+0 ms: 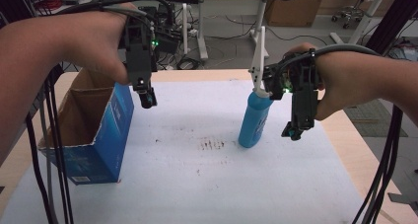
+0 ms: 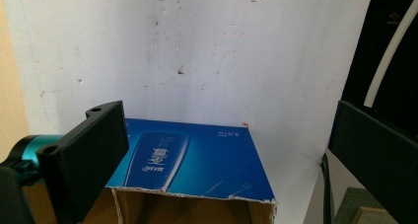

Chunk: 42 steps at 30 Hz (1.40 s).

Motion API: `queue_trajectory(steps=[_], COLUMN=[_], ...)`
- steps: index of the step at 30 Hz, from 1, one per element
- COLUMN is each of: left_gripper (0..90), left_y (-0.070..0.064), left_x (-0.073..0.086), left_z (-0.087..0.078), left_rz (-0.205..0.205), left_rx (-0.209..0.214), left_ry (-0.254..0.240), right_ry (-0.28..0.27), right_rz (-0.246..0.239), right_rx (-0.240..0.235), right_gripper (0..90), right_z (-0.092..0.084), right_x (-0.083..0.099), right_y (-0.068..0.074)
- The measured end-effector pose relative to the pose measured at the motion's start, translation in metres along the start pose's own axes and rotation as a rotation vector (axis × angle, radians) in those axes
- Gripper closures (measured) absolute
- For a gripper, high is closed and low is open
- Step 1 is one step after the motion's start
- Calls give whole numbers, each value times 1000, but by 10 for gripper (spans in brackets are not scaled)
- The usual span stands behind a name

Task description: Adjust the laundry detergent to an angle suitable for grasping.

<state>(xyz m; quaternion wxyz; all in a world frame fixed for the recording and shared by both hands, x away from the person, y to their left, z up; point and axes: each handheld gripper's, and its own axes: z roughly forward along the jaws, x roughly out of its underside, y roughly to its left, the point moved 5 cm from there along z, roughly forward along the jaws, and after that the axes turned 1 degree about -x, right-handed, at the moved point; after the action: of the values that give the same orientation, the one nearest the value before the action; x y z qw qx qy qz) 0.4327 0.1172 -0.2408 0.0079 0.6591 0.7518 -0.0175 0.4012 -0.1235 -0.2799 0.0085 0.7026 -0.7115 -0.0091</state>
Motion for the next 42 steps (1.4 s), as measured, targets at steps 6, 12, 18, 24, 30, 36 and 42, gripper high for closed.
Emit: queue_trajectory(steps=[6,12,18,24,30,36,42], left_gripper=[17,17,17,17,17,17,17], left_y=[-2,-2,-1,-6,-11,-16,-22], left_x=[-1,-1,-2,-7,-13,-16,-29], left_z=[0,0,1,1,4,12,20], left_rz=[-1,-1,-26,-63,-168,-283,-373], left_rx=[-2,-2,-19,-29,-18,-32,-28], left_ry=[4,8,13,-7,-48,-72,-133], right_ry=[3,8,7,-1,-15,-30,-28], right_rz=[-12,-7,-3,5,18,34,57], right_rx=[4,7,16,14,15,18,20], right_gripper=[40,40,40,40,40,40,40], right_z=[0,0,-1,0,4,8,10], right_x=[0,0,4,14,32,48,61], right_y=[1,2,2,8,10,17,23])
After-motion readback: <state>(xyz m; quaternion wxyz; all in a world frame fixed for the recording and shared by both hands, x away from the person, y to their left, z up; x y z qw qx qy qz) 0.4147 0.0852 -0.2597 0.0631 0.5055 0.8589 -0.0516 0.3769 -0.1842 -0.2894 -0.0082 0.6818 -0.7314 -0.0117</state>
